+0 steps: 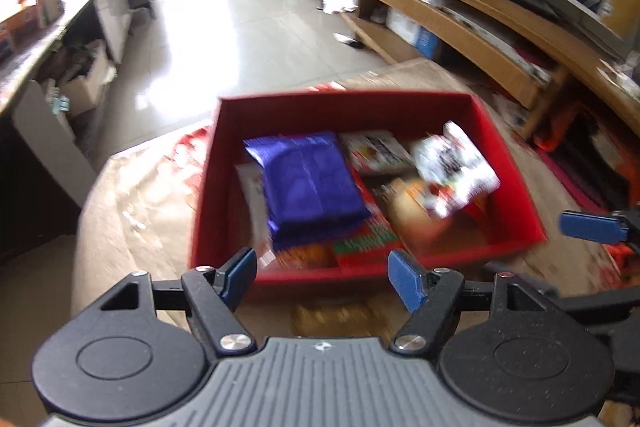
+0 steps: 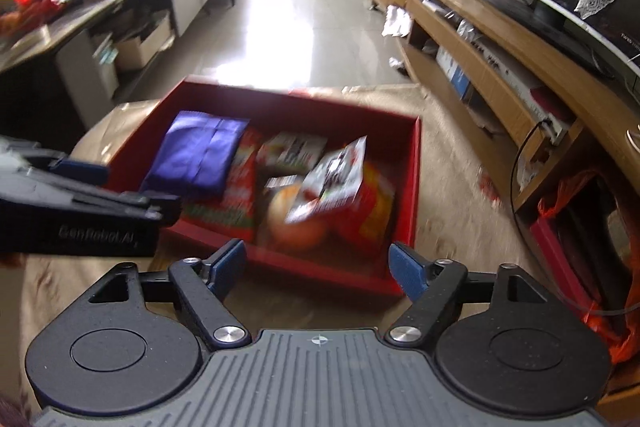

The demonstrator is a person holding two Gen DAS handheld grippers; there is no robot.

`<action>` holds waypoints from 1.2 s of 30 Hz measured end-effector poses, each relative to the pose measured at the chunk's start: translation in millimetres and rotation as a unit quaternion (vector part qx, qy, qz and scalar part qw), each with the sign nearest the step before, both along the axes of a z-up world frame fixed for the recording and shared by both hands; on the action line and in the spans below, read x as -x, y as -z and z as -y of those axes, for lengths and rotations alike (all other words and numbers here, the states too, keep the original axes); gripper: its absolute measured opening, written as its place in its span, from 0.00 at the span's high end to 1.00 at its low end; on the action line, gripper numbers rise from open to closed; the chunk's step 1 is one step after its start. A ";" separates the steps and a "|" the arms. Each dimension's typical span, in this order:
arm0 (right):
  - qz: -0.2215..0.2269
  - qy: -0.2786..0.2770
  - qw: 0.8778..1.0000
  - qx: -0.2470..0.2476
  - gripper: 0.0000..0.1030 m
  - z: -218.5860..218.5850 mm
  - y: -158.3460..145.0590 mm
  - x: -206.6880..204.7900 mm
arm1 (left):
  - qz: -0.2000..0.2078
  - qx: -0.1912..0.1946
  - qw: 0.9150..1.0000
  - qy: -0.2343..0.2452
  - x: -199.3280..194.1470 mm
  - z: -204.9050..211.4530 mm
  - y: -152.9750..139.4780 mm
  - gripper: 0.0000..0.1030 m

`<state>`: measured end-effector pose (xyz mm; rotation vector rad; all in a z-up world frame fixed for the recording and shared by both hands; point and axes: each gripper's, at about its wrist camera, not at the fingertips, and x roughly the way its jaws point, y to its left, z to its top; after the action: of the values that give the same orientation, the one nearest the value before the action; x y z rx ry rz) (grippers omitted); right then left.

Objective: Organize snacks
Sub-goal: 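Lower both bags into the red box and open both grippers, then move both grippers back to the gold pastry and blue sausage pack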

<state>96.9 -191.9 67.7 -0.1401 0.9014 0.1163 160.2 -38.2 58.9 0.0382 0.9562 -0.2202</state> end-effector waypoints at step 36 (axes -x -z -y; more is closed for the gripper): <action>-0.084 -0.054 0.995 0.006 0.16 -8.8 30.4 28.8 | -0.169 0.063 0.976 0.118 9.9 -28.5 74.1 0.26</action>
<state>68.2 -183.2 37.3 -0.1915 1.0635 0.2263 150.3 -9.7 -15.2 -0.0025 1.2756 -0.5194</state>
